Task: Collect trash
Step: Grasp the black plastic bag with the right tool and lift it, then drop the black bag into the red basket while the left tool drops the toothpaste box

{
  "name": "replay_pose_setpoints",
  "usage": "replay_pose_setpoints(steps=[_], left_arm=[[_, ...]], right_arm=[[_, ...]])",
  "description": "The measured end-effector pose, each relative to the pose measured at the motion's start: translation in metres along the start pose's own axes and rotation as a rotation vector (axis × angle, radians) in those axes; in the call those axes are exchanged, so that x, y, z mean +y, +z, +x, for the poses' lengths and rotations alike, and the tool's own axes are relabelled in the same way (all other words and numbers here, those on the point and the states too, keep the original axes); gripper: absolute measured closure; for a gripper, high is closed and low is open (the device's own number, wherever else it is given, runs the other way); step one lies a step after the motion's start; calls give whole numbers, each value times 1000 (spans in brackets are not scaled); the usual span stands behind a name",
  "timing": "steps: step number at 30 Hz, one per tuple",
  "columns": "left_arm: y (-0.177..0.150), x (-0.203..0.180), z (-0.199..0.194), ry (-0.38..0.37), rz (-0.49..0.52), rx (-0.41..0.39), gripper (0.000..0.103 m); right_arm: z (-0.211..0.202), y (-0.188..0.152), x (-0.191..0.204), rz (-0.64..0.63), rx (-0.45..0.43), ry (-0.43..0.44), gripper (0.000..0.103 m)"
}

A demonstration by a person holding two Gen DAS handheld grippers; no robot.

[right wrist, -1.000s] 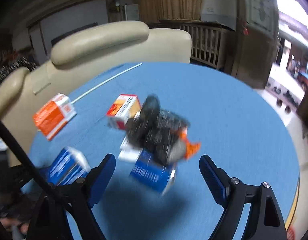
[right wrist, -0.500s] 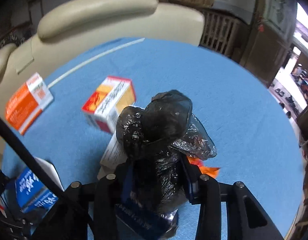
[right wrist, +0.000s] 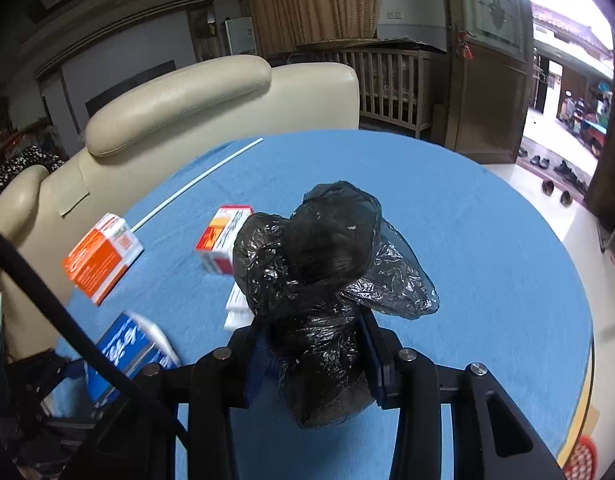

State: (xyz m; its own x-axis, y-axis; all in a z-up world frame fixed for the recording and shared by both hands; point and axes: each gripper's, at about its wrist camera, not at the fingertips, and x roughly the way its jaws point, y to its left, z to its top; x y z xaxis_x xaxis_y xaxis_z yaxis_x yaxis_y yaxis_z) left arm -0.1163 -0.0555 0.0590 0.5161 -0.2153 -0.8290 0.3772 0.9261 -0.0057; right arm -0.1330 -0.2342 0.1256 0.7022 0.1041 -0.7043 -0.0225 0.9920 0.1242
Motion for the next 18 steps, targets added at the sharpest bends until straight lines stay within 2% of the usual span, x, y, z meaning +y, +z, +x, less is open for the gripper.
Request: replay_pose_setpoints(steps=[8, 18], left_arm=[[7, -27, -6, -14, 53, -16, 40], [17, -63, -17, -52, 114, -41, 40]], right_arm=[[-36, -53, -20, 104, 2, 20, 60], [-69, -103, -55, 250, 2, 11, 60]])
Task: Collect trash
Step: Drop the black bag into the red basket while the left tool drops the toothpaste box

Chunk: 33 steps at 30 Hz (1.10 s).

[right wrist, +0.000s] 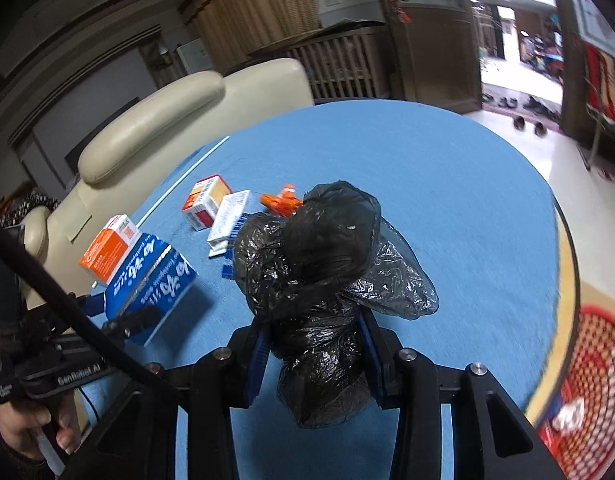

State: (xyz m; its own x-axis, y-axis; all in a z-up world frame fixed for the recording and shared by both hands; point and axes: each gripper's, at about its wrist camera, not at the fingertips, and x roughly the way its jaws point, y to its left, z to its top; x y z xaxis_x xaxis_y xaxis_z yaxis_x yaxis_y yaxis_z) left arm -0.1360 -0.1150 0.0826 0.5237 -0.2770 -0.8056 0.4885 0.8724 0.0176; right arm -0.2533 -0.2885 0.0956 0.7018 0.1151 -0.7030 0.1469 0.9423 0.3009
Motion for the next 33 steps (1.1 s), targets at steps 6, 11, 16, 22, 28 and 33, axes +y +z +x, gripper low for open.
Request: replay_pose_setpoints(steps=[6, 11, 16, 22, 28, 33], left_arm=[[11, -35, -5, -40, 65, -22, 40], [21, -75, -7, -93, 128, -35, 40], [28, -125, -12, -168, 202, -47, 40], [32, -176, -13, -235, 275, -53, 40], [31, -215, -15, -279, 340, -51, 40], [28, -244, -17, -301, 383, -47, 40]], right_arm=[[-29, -24, -35, 82, -23, -28, 60], [-61, -36, -72, 178, -80, -85, 60], [-96, -51, -123, 282, -135, -191, 60], [-119, -72, -182, 383, -127, -330, 60], [-129, -92, -223, 447, -95, -386, 59], [-125, -101, -247, 486, -74, -391, 59]])
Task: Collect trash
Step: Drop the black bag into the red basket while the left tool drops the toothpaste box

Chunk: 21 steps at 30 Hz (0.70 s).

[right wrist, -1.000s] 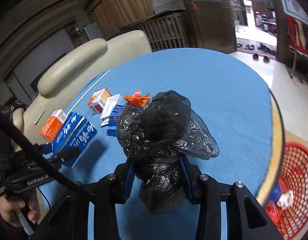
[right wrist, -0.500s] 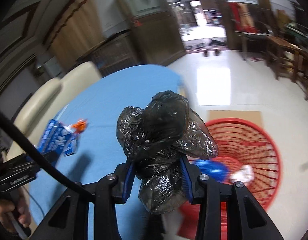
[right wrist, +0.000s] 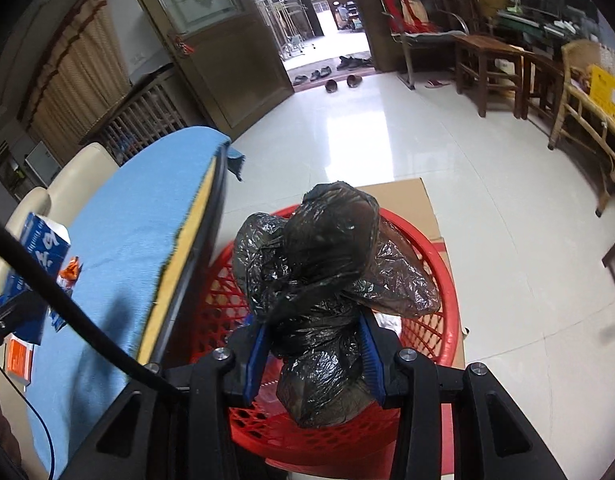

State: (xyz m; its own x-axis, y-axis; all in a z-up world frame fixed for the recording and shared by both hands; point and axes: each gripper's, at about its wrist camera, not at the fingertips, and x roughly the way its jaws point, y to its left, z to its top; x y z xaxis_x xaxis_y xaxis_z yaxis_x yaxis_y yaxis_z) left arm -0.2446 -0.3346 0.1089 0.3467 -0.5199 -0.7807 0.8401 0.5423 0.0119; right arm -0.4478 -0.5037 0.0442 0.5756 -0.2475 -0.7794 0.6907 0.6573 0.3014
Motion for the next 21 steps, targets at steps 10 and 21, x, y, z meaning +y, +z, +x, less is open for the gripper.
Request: replay_pose_setpoints(steps=[10, 21], left_arm=[[13, -23, 12, -32, 35, 10, 40], [23, -59, 31, -94, 88, 34, 40]], right_arm=[[26, 1, -17, 24, 77, -13, 27], [-17, 14, -43, 129, -73, 4, 27]])
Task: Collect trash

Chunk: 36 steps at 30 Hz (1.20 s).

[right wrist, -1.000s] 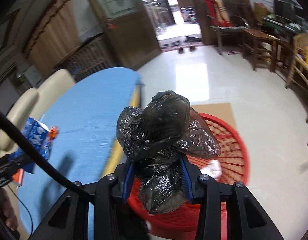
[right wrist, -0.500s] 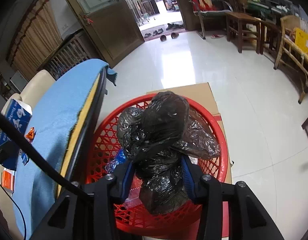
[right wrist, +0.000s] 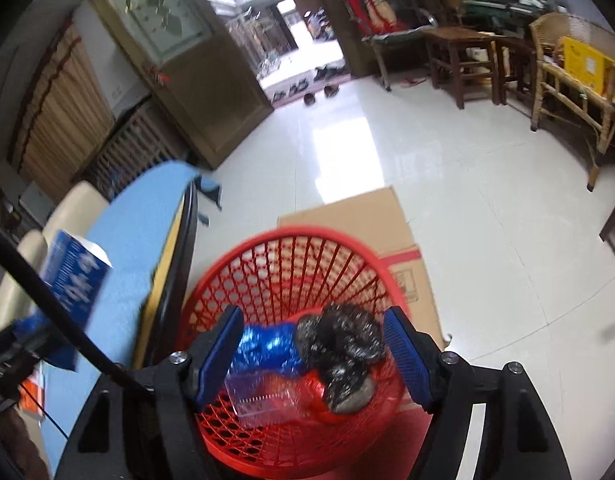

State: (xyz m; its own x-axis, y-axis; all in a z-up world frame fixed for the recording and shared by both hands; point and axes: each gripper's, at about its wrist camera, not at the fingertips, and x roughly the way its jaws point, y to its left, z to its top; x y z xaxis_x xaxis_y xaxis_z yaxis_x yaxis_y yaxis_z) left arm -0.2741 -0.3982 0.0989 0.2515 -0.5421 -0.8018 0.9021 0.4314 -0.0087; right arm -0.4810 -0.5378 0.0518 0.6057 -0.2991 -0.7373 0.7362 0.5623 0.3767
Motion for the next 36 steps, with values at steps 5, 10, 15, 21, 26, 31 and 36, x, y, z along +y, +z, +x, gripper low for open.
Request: replay_pose_setpoints(steps=[5, 10, 15, 21, 26, 31, 36], left_arm=[[6, -22, 18, -59, 46, 45, 36], [3, -23, 31, -52, 53, 99, 31], [2, 21, 8, -41, -48, 58, 30], [-31, 107, -22, 80, -222, 15, 25], [-79, 183, -38, 184, -401, 26, 25], [-120, 244, -50, 266, -536, 21, 25], [-134, 288, -52, 274, -653, 5, 24]], right_arm=[[-21, 10, -14, 54, -64, -10, 26], [-33, 14, -25, 87, -92, -22, 26], [-36, 11, -20, 82, -91, -23, 26], [-28, 7, 6, 36, -71, 9, 26], [-15, 2, 38, -26, -28, 38, 26], [-4, -7, 87, -110, 6, 81, 26], [0, -18, 136, -182, 26, 128, 26]])
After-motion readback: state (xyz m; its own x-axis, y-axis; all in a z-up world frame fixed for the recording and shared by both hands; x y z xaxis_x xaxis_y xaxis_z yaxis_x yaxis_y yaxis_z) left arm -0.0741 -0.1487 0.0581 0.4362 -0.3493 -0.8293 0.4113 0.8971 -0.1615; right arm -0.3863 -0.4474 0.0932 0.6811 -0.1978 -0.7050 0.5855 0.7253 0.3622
